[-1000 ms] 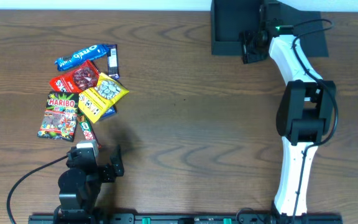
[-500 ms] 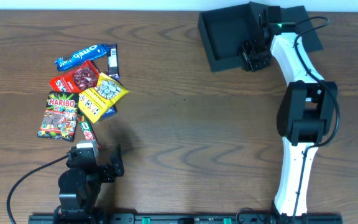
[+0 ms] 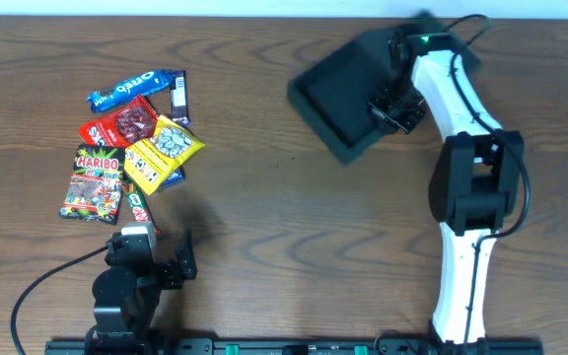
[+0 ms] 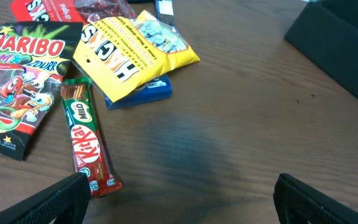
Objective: Pack container
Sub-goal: 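Drag the black box toward the table center with the right gripper, then release the box and raise the right gripper away to the right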
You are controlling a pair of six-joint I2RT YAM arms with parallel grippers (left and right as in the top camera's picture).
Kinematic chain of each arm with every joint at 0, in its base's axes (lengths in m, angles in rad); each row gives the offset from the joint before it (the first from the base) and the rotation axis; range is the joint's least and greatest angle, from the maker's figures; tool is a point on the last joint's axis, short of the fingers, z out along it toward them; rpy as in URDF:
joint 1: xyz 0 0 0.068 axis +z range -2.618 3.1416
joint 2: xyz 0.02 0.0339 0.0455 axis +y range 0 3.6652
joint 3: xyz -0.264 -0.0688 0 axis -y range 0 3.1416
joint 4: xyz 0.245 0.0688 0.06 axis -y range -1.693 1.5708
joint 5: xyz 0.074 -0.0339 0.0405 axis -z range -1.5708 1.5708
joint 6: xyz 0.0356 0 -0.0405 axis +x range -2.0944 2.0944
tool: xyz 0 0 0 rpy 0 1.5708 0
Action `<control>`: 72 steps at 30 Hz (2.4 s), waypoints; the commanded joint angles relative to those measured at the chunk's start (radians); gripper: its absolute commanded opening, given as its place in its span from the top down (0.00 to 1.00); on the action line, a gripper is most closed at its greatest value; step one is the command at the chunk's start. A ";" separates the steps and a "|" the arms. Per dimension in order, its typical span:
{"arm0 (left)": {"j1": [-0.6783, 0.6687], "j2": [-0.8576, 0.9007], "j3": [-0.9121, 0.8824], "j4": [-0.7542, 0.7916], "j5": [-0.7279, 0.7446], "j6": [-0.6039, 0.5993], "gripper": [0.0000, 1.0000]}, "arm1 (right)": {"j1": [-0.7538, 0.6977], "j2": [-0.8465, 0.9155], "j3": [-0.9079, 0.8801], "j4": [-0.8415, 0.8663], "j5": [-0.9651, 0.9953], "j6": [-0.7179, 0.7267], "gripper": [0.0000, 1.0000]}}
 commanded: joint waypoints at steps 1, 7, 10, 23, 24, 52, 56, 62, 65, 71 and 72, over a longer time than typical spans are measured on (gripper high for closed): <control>0.005 -0.006 -0.011 0.004 -0.003 0.011 0.05 | 0.055 -0.052 -0.008 -0.029 0.074 -0.150 0.95; 0.005 -0.006 -0.011 0.004 -0.003 0.011 0.05 | 0.149 -0.064 -0.008 -0.105 0.179 -0.240 0.99; 0.005 -0.006 -0.011 0.004 -0.003 0.011 0.05 | 0.188 -0.069 -0.008 -0.132 0.223 -0.255 0.98; 0.005 -0.006 -0.011 0.004 -0.003 0.011 0.05 | 0.294 -0.071 -0.008 -0.150 0.288 -0.406 0.99; 0.005 -0.006 -0.011 0.004 -0.003 0.011 0.05 | 0.295 -0.071 -0.008 -0.140 0.288 -0.423 0.99; 0.005 -0.006 -0.011 0.004 -0.003 0.011 0.05 | 0.285 -0.074 0.002 -0.105 0.220 -0.286 0.01; 0.005 -0.006 -0.011 0.004 -0.003 0.011 0.05 | 0.277 -0.119 0.063 -0.137 0.222 -0.287 0.01; 0.005 -0.006 -0.011 0.004 -0.003 0.011 0.05 | 0.279 -0.331 0.191 -0.124 0.224 -0.324 0.01; 0.005 -0.006 -0.011 0.004 -0.003 0.011 0.05 | 0.279 -0.455 0.204 -0.078 0.224 -0.335 0.01; 0.005 -0.006 -0.011 0.004 -0.003 0.011 0.05 | 0.280 -0.642 0.204 -0.065 0.224 -0.454 0.01; 0.005 -0.006 -0.011 0.004 -0.003 0.011 0.04 | 0.280 -0.661 0.204 -0.068 0.224 -0.470 0.01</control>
